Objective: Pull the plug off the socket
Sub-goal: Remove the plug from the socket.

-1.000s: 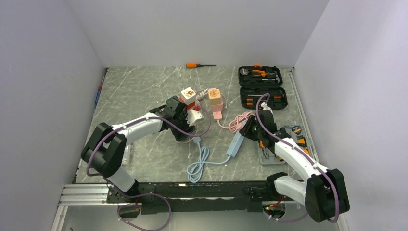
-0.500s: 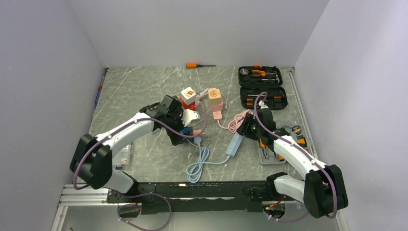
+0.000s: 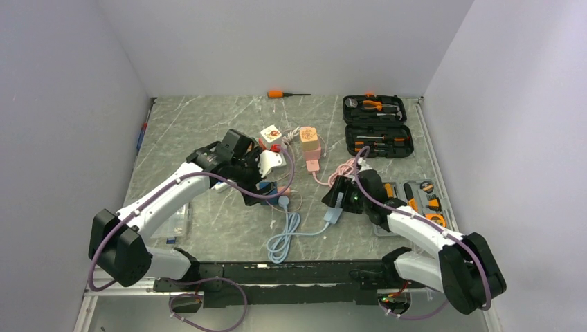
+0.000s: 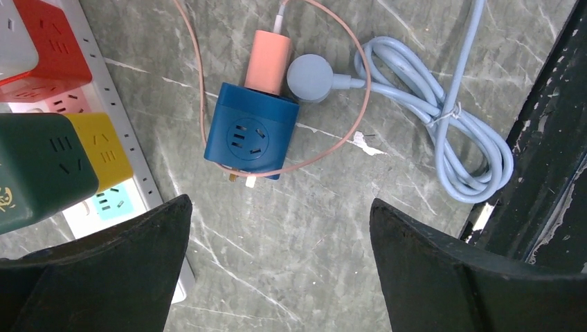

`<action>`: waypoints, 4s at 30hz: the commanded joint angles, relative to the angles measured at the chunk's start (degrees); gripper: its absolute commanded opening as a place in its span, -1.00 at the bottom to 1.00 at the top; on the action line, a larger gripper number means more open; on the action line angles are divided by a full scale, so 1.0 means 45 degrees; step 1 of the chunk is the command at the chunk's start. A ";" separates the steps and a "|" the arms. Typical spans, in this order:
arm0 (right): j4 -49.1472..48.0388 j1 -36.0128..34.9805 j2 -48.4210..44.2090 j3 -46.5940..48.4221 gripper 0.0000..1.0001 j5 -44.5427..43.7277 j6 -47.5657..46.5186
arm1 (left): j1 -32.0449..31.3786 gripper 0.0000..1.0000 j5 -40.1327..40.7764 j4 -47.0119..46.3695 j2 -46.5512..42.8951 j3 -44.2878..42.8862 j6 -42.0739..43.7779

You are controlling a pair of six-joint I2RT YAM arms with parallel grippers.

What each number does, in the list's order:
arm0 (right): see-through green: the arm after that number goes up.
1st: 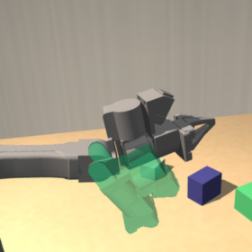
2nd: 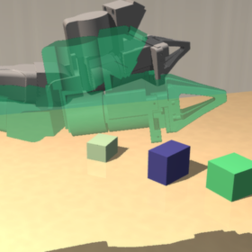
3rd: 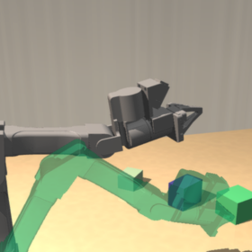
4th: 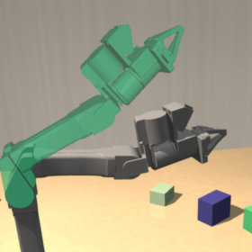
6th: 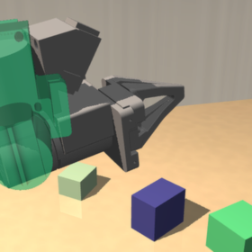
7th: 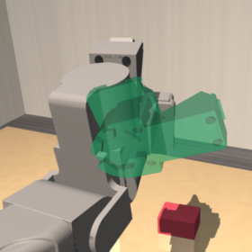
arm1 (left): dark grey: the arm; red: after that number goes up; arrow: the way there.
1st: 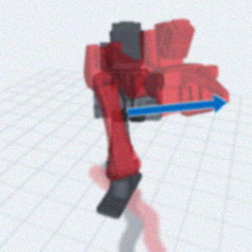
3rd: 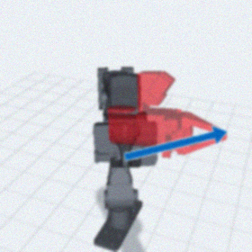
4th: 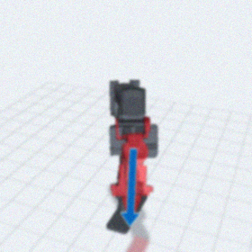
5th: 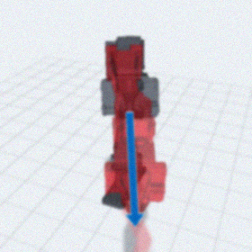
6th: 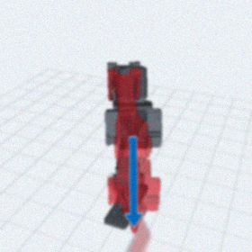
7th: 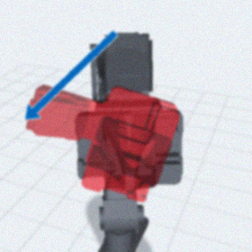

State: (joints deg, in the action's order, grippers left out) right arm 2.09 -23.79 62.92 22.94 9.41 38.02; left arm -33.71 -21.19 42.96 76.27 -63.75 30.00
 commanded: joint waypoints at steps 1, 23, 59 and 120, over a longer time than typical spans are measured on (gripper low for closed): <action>-0.1339 -0.1184 0.0385 0.0092 0.62 -0.1328 0.0423 | -0.0008 0.99 -0.0323 -0.0099 0.0166 -0.0483 -0.0299; 0.0810 -0.1773 -0.2552 0.1625 -1.00 -0.3097 -0.2391 | -0.0564 0.99 -0.0855 0.1903 0.0234 -0.4671 0.6406; -0.1376 -0.1861 -0.2897 0.1687 -1.00 -0.0750 -0.3124 | -0.2586 0.98 -0.2805 -0.3642 0.8059 -0.7190 0.5577; -0.3556 -0.0801 -0.0985 0.1262 0.00 -0.0513 -0.2150 | -0.2157 -1.00 -0.2756 -0.2281 0.7701 -0.7935 0.4937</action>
State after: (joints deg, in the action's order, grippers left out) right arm -8.99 -27.44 59.24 29.63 3.79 26.98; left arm -43.90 -32.51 33.71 113.40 -97.73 54.06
